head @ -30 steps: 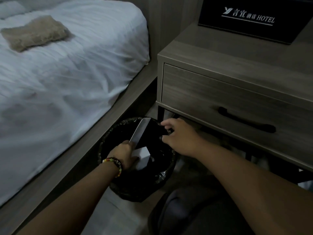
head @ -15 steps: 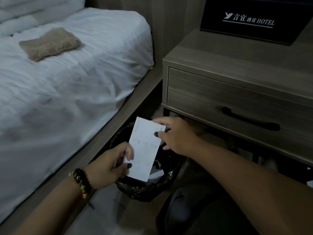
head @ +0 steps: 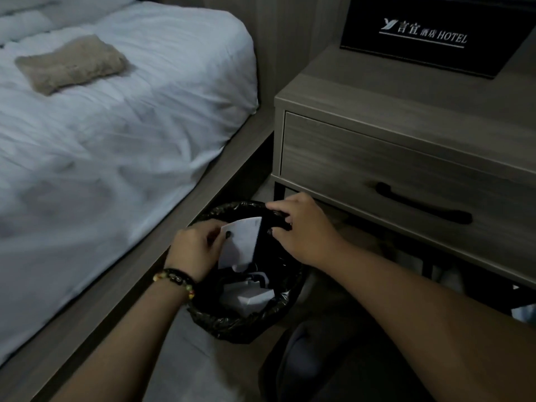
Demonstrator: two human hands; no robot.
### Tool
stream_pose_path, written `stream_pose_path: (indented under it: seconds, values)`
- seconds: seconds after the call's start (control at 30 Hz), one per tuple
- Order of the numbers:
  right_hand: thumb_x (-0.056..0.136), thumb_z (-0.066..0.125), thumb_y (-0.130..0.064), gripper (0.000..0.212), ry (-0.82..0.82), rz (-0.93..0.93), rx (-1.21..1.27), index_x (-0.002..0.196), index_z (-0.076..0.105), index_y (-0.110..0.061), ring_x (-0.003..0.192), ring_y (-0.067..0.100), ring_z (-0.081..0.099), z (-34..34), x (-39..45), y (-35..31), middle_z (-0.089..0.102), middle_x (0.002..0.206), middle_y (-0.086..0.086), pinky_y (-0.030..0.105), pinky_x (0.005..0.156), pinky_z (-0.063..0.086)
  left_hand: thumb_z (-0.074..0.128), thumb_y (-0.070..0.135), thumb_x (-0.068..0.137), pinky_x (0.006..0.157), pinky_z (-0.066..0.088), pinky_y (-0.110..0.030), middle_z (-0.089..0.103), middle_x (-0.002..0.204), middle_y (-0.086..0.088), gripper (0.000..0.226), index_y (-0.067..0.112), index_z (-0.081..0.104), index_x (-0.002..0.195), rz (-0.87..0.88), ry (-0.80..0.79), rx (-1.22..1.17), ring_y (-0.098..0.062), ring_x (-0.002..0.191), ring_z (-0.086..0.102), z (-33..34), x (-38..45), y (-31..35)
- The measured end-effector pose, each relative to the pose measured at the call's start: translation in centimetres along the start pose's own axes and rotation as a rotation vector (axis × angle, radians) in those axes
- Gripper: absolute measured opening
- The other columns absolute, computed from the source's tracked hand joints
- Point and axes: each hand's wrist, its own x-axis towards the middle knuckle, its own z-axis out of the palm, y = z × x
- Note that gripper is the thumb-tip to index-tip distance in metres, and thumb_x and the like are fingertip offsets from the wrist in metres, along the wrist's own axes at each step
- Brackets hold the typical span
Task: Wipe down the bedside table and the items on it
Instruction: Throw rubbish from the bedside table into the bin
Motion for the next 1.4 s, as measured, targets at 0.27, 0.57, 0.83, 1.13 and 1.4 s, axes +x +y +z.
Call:
stream_pose_path:
  seconds: [0.27, 0.57, 0.83, 1.13, 1.4]
  values:
    - [0.087, 0.064, -0.017, 0.056, -0.082, 0.139, -0.097, 0.139, 0.045, -0.022, 0.120, 0.022, 0.047, -0.7, 0.0, 0.0, 0.029, 0.139, 0.005, 0.031, 0.100, 0.044, 0.072, 0.034, 0.080, 0.080, 0.048, -0.022, 0.068, 0.098, 0.007, 0.053, 0.021, 0.054, 0.128, -0.449, -0.142, -0.220, -0.011, 0.092, 0.063, 7.2, -1.5, -0.7]
    - [0.089, 0.054, -0.015, 0.043, 0.074, 0.402, -0.099, 0.132, 0.049, -0.012, 0.122, 0.027, 0.047, -4.6, 0.8, 3.1, 0.042, 0.140, 0.015, 0.020, 0.087, 0.035, 0.074, 0.038, 0.074, 0.099, 0.045, -0.028, 0.052, 0.133, -0.004, 0.079, 0.030, 0.035, 0.142, -0.082, -0.391, -0.133, -0.021, 0.120, 0.053, 12.1, 0.3, 7.3]
    - [0.087, 0.051, -0.026, 0.056, -0.155, 0.541, -0.280, 0.139, 0.042, -0.008, 0.129, 0.034, 0.042, -4.0, 0.5, 6.3, 0.038, 0.145, 0.020, 0.032, 0.104, 0.037, 0.072, 0.028, 0.077, 0.101, 0.042, -0.023, 0.060, 0.130, -0.006, 0.078, 0.026, 0.037, 0.146, -0.132, -0.319, -0.201, -0.020, 0.121, 0.055, 13.2, -1.6, 6.9]
    - [0.089, 0.053, -0.020, 0.058, -0.191, 0.448, -0.240, 0.143, 0.038, -0.010, 0.132, 0.030, 0.040, -3.9, -1.0, 5.8, 0.033, 0.148, 0.017, 0.030, 0.106, 0.039, 0.071, 0.032, 0.079, 0.095, 0.044, -0.021, 0.063, 0.127, 0.000, 0.071, 0.026, 0.042, 0.143, -0.147, -0.330, -0.132, -0.015, 0.115, 0.059, 11.4, -4.5, 6.7]
    - [0.088, 0.057, -0.016, 0.034, 0.288, 0.160, -0.016, 0.122, 0.060, -0.021, 0.114, 0.016, 0.055, -10.9, -4.6, 1.7, 0.054, 0.126, 0.001, 0.014, 0.087, 0.034, 0.061, 0.022, 0.090, 0.087, 0.045, -0.016, 0.064, 0.106, 0.009, 0.051, 0.019, 0.045, 0.139, 0.014, -0.162, -0.355, -0.003, 0.092, 0.060, 1.6, 0.5, 13.4]
